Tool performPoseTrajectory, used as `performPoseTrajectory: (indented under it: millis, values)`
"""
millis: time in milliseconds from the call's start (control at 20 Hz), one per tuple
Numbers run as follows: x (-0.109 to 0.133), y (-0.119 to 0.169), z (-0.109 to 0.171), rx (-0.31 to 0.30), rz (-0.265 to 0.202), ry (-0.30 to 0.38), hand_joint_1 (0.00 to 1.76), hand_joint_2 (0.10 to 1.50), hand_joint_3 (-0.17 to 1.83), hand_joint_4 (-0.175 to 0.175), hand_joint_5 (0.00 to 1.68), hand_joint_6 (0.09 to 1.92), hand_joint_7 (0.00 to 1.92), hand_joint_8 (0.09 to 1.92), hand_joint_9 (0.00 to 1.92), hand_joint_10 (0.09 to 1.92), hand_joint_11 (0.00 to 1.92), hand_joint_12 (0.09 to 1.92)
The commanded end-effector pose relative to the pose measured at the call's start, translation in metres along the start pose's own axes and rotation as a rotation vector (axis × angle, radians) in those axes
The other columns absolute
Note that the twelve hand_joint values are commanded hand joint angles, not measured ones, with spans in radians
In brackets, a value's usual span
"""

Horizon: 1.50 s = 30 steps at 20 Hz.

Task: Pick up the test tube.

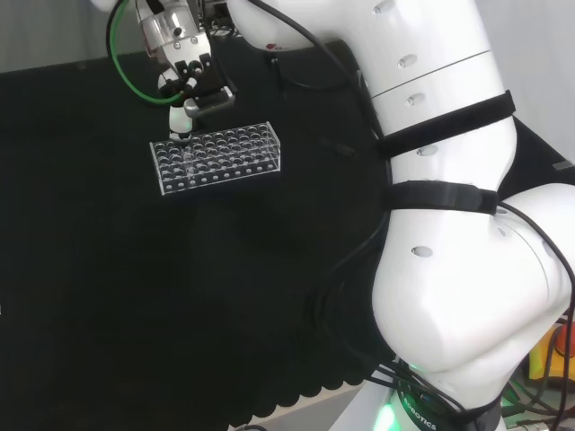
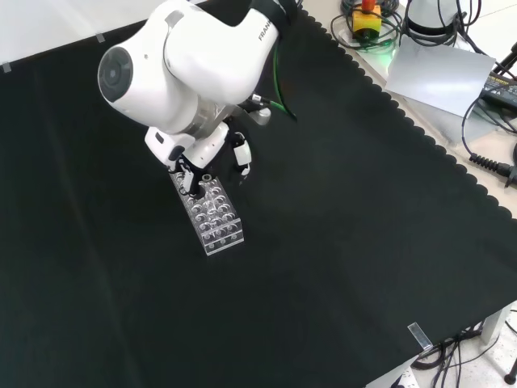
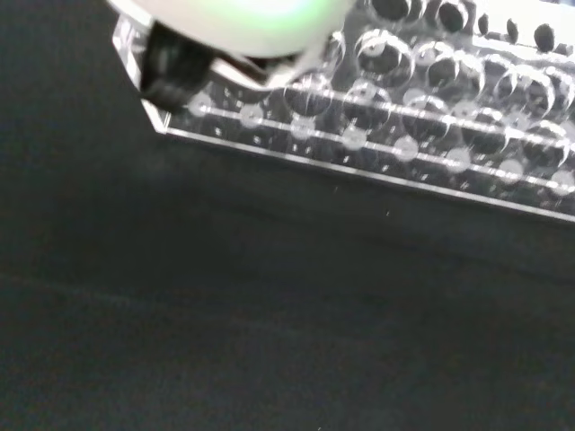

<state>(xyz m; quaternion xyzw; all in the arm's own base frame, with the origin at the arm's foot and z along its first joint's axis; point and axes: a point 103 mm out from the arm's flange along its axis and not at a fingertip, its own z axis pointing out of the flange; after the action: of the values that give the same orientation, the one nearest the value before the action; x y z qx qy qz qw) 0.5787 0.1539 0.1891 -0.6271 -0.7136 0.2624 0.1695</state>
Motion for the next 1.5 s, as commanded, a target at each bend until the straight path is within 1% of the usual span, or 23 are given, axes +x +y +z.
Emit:
performPoseTrajectory:
  millis: [50,350,500,550,600,650,700,800,850,950,1100,1150,1250,1300,1500]
  values:
    - [0.014,0.009,-0.007,-0.051,0.004,0.029,1.11,0.56,0.79,-0.173,0.75,0.72,1.24,0.76,1.21,0.70,0.73,1.31]
    - [0.021,0.013,-0.010,-0.082,0.009,0.064,1.13,0.56,0.80,-0.175,0.84,0.70,1.32,0.69,1.28,0.68,0.81,1.28]
    - [0.022,0.013,-0.012,-0.122,0.027,0.093,1.15,0.56,0.79,-0.175,0.94,0.67,1.39,0.64,1.34,0.64,0.86,1.25]
    - [0.024,0.014,-0.012,-0.137,0.035,0.109,1.17,0.65,0.66,-0.175,1.02,0.70,1.43,0.62,1.38,0.62,0.89,1.24]
    - [0.024,0.014,-0.012,-0.151,0.044,0.132,1.22,0.73,0.53,-0.175,1.10,0.69,1.38,0.62,1.40,0.60,0.93,1.21]
    - [0.024,0.014,-0.011,-0.172,0.055,0.164,1.26,0.77,0.45,-0.175,1.15,0.67,1.33,0.62,1.43,0.58,0.98,1.17]
    - [0.024,0.014,-0.010,-0.194,0.070,0.201,1.28,0.78,0.43,-0.175,1.19,0.64,1.31,0.62,1.46,0.57,1.04,1.12]
    - [0.022,0.015,-0.008,-0.231,0.105,0.296,1.31,0.72,0.52,-0.175,1.25,0.60,1.32,0.60,1.51,0.57,1.17,1.00]
    - [0.021,0.015,-0.008,-0.241,0.115,0.318,1.31,0.69,0.58,-0.175,1.27,0.60,1.33,0.60,1.53,0.58,1.21,0.95]
    - [0.020,0.014,-0.010,-0.254,0.118,0.345,1.32,0.64,0.67,-0.175,1.28,0.61,1.34,0.62,1.56,0.59,1.23,0.89]
    - [0.018,0.012,-0.017,-0.267,0.118,0.364,1.32,0.61,0.72,-0.175,1.29,0.62,1.34,0.64,1.56,0.61,1.25,0.87]
    - [0.016,0.011,-0.019,-0.274,0.116,0.360,1.32,0.60,0.73,-0.175,1.29,0.63,1.34,0.64,1.56,0.61,1.25,0.87]
    - [0.013,0.008,-0.022,-0.281,0.111,0.355,1.40,0.58,0.74,-0.175,1.29,0.62,1.35,0.66,1.42,0.60,1.24,0.86]
    - [0.012,0.006,-0.023,-0.281,0.112,0.356,1.42,0.58,0.74,-0.175,1.29,0.62,1.35,0.67,1.37,0.60,1.24,0.86]
    - [0.008,-0.003,-0.031,-0.284,0.108,0.363,1.44,0.57,0.74,-0.175,1.29,0.62,1.35,0.67,1.33,0.61,1.24,0.86]
